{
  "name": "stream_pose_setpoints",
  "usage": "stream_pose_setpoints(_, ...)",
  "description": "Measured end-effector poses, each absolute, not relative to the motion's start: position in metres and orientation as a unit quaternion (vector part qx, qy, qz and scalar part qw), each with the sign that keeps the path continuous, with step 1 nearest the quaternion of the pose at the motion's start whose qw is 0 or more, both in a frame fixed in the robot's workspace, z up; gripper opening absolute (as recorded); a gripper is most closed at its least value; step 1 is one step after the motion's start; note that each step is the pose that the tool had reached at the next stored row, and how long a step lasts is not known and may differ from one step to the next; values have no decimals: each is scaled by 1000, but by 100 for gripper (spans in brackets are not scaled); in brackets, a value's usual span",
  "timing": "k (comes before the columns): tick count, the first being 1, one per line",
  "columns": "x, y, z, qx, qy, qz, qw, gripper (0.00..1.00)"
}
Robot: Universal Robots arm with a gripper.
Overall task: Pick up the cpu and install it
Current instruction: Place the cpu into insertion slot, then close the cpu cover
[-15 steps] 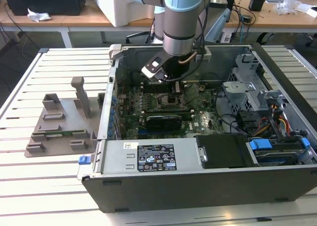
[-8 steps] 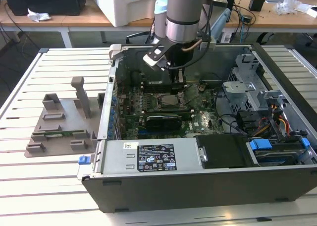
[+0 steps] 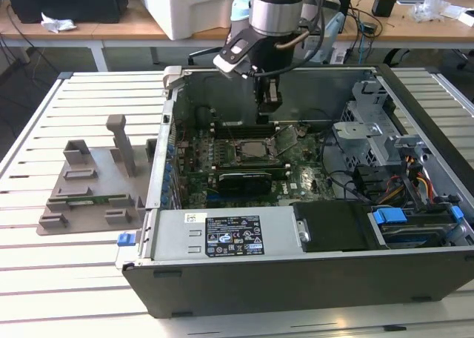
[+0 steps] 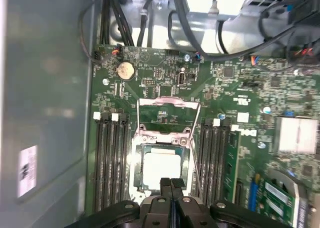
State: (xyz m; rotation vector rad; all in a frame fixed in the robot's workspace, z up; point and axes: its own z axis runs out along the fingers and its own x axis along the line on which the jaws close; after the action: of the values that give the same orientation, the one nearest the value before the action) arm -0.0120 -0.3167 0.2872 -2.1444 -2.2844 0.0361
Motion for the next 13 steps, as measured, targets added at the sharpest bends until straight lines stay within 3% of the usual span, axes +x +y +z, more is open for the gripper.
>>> stream_pose_setpoints(13,-12,-317,290,-684,-729,11,5,11)
